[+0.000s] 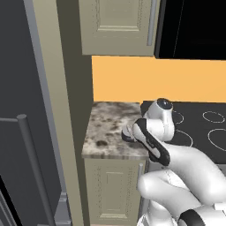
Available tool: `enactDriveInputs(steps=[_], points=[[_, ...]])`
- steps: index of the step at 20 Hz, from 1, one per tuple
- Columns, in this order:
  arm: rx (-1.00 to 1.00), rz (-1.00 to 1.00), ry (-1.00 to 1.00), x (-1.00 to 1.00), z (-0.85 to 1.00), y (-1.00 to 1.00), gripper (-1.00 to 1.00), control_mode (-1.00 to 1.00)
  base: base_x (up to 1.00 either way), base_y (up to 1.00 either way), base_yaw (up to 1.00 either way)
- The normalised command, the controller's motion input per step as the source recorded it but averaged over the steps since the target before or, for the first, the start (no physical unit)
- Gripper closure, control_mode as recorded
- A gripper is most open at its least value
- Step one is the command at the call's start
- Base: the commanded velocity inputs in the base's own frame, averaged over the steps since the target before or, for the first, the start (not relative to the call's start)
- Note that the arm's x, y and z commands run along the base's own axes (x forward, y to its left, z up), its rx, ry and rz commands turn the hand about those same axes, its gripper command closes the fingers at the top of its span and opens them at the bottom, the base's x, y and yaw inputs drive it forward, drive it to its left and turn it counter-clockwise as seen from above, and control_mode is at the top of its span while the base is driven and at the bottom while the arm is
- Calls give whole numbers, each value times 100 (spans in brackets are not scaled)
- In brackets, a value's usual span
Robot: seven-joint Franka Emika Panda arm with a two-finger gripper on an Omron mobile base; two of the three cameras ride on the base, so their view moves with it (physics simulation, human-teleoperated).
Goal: Take the fish from the fridge and place it on the digital scale on the counter by the fridge. Wait a few seconds for a reading, then move it to the plate on the dining counter.
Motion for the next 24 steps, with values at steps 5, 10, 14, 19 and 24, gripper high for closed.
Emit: enactDriveInputs(steps=[5, 10, 14, 19, 24], points=[[-9, -8, 8, 83, -5, 0, -100, -100, 0, 0, 0], [0, -1, 12, 47, -33, -7, -100, -100, 0, 0, 0], [0, 0, 12, 25, -27, -2, -100, -100, 0, 0, 0], [0, 0, 8, 10, -28, 0, -100, -100, 0, 0, 0], [2, 0, 0, 1, -43, 0, -100, -100, 0, 0, 0]])
